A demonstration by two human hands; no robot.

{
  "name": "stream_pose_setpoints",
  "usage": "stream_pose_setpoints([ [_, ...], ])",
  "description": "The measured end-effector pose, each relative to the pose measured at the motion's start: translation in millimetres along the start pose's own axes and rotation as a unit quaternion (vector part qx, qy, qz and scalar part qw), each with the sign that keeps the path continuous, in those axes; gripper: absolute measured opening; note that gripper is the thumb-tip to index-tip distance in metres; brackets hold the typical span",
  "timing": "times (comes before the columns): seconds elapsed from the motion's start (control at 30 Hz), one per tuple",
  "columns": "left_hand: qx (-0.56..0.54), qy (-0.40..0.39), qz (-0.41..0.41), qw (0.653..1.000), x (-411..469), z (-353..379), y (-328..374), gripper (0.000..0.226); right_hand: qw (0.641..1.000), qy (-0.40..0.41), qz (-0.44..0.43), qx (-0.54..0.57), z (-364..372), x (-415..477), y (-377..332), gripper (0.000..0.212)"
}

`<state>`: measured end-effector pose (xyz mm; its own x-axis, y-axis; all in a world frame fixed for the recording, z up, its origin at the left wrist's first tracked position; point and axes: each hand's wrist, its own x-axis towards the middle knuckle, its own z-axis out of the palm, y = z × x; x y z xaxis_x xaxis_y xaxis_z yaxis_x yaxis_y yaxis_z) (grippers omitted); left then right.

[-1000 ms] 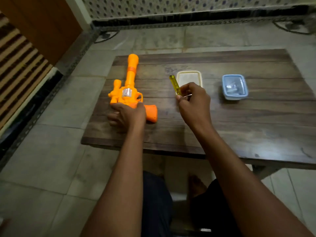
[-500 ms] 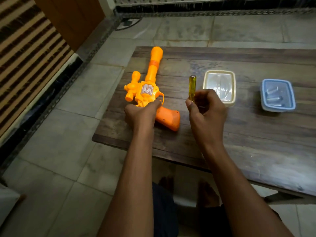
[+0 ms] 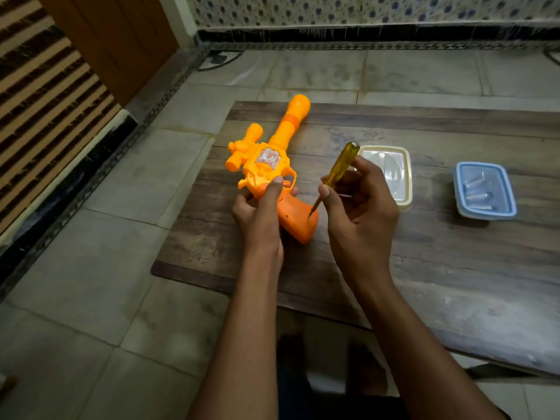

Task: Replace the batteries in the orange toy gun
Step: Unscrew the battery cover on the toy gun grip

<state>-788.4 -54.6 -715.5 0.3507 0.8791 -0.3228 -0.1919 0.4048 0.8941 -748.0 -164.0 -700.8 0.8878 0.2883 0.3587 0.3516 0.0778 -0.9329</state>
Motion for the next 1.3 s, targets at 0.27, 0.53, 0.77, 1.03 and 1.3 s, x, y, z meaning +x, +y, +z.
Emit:
stream_pose_setpoints([
  [0.27,-0.112,-0.037,-0.115,0.986,-6.4,6.4,0.3,0.024,1.0,-0.01,0.008,0.027,19.3,33.8,-8.4,0.06],
  [0.53,-0.104,-0.102,-0.093,0.985,8.7,1.2,-4.7,0.048,0.996,-0.075,-0.038,0.035,-1.1,11.0,0.1,0.073],
  [0.77,-0.085,-0.083,-0.063,0.991,6.2,1.3,2.0,0.075,0.993,-0.09,-0.071,0.03,2.1,13.3,-0.3,0.069],
  [1.03,-0.108,-0.087,-0.079,0.987,1.9,9.3,-0.6,0.055,0.995,-0.06,-0.075,0.027,-4.6,11.9,-3.9,0.069],
  [1.3,-0.127,-0.111,-0.135,0.976,-1.8,8.2,2.7,0.041,0.995,-0.068,-0.061,0.033,-3.1,11.2,-3.2,0.072],
])
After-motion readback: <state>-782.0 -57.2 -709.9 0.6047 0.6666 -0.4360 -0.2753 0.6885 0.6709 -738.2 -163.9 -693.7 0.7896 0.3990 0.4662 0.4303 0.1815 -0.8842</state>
